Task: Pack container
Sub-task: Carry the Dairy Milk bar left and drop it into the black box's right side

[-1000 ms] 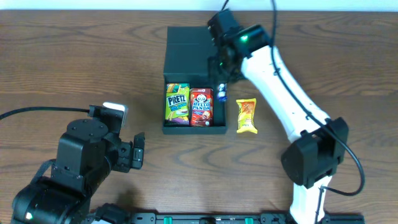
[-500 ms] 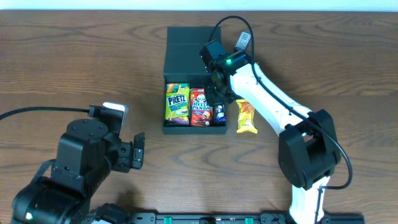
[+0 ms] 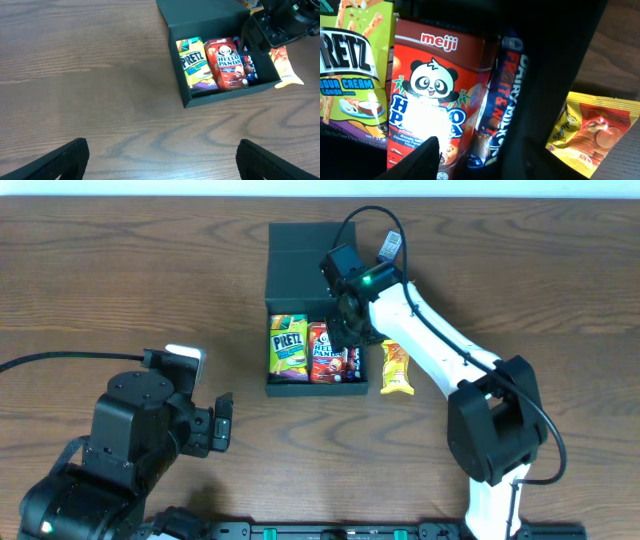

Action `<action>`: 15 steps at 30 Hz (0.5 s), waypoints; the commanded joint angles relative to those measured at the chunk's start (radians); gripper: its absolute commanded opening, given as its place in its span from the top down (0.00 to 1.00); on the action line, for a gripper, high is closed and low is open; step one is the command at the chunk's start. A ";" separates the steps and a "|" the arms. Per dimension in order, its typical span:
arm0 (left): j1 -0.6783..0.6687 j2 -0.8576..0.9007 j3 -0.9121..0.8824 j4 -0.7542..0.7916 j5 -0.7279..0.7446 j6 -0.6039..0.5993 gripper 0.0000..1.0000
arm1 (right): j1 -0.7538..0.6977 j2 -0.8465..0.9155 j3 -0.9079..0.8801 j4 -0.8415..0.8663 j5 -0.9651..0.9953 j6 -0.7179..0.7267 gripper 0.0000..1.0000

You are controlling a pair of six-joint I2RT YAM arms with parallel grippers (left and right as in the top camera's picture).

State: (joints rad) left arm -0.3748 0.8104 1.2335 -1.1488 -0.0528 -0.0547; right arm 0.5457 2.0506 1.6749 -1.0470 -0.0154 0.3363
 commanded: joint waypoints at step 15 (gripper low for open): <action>0.002 0.000 -0.003 -0.003 -0.010 -0.004 0.05 | 0.005 -0.061 0.145 -0.039 -0.090 0.030 0.59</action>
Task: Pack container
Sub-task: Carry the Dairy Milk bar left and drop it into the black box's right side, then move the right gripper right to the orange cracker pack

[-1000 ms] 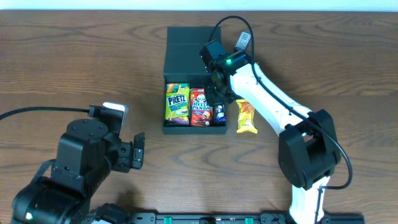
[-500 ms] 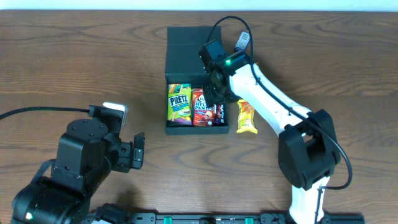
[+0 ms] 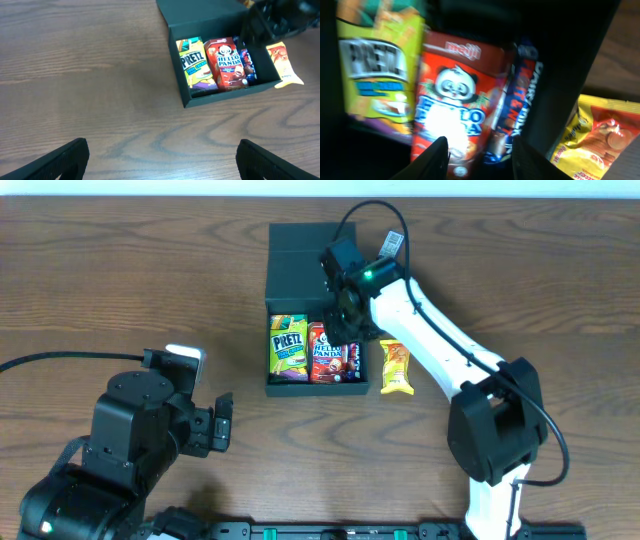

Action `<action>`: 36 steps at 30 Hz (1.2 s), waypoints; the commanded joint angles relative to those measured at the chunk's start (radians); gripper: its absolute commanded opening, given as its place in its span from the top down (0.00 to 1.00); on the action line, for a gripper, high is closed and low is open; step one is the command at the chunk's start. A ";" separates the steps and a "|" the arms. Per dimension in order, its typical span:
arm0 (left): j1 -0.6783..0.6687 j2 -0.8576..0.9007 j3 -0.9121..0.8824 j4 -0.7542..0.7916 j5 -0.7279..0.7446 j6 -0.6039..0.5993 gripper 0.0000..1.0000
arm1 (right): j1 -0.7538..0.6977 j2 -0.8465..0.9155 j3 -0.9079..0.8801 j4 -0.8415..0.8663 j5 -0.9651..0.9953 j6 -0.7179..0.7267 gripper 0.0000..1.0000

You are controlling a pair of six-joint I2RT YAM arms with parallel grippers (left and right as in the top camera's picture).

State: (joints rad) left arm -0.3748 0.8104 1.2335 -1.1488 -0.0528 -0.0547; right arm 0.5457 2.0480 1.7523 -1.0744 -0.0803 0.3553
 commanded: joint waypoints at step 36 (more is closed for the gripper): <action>0.002 0.000 -0.003 -0.003 -0.010 -0.004 0.05 | -0.216 -0.211 0.003 -0.210 0.132 0.014 0.38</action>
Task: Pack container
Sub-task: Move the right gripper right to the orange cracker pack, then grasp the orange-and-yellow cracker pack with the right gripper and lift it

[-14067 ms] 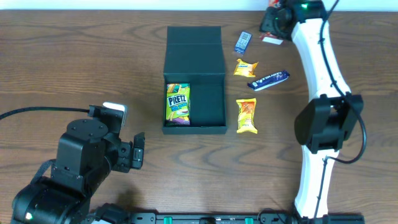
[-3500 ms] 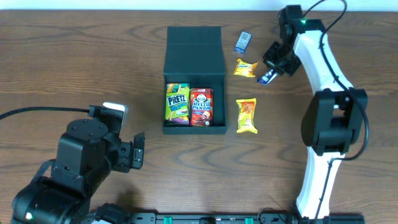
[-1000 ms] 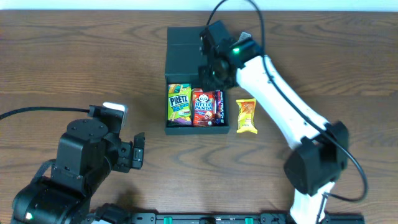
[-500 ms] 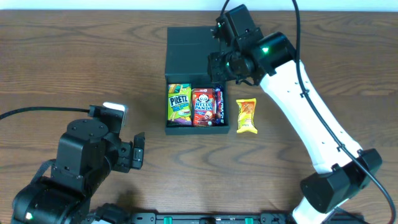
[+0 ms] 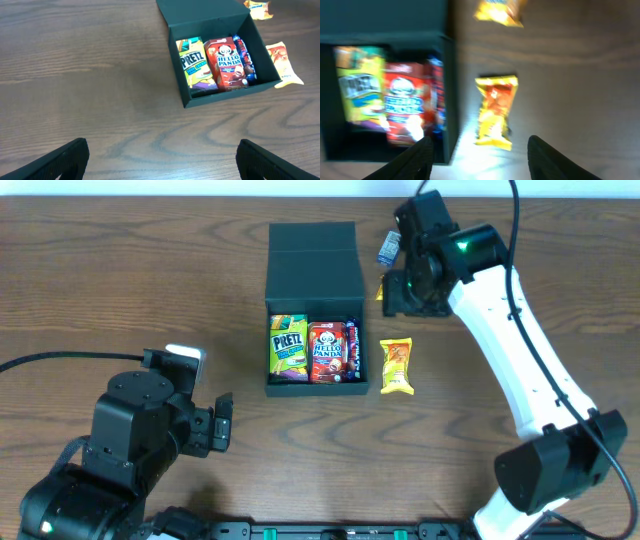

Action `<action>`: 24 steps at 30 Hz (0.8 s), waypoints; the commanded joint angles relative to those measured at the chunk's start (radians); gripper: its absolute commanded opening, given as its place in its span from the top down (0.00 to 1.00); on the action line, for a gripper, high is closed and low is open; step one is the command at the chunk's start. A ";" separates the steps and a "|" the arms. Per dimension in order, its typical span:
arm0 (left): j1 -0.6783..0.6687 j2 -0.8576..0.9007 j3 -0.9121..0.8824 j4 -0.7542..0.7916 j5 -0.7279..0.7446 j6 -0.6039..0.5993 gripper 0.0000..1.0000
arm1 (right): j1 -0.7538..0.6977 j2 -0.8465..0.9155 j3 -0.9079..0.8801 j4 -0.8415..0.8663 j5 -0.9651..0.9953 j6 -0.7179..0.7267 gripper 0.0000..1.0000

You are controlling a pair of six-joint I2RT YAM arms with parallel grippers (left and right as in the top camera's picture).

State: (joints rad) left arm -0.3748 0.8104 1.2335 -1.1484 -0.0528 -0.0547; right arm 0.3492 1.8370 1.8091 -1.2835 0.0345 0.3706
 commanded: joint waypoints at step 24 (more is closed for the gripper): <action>0.002 0.000 -0.003 -0.003 -0.010 -0.004 0.05 | -0.014 0.000 -0.628 0.453 -0.014 -0.031 0.36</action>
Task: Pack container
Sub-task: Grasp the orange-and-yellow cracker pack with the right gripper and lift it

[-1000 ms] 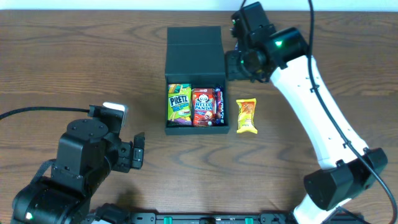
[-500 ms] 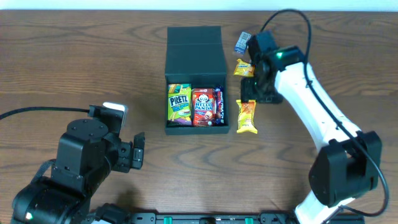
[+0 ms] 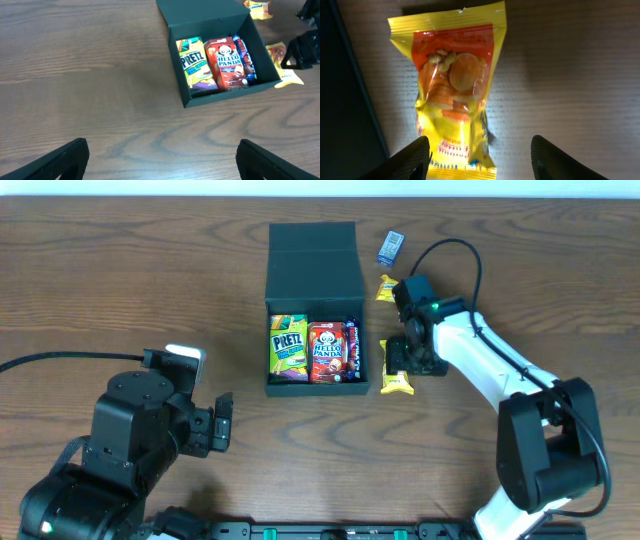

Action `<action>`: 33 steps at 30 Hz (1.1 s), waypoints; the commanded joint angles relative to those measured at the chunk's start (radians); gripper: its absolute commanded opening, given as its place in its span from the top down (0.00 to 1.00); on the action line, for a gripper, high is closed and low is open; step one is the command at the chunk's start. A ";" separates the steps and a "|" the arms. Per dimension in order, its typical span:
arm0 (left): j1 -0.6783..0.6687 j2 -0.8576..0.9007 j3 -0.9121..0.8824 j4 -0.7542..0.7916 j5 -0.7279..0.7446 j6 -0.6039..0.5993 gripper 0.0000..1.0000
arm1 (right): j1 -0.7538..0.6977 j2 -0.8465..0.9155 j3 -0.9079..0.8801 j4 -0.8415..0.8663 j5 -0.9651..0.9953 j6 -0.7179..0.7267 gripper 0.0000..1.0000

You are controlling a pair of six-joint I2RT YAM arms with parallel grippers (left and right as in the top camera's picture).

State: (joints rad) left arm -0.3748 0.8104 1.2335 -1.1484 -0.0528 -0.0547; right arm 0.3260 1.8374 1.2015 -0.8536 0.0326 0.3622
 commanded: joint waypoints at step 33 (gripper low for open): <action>0.002 0.000 -0.003 -0.003 -0.010 -0.004 0.05 | 0.035 0.071 -0.091 0.192 -0.014 -0.064 0.47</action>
State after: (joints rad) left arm -0.3748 0.8104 1.2335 -1.1488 -0.0528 -0.0547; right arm 0.3550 1.8805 1.1168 -0.6609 0.0219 0.3027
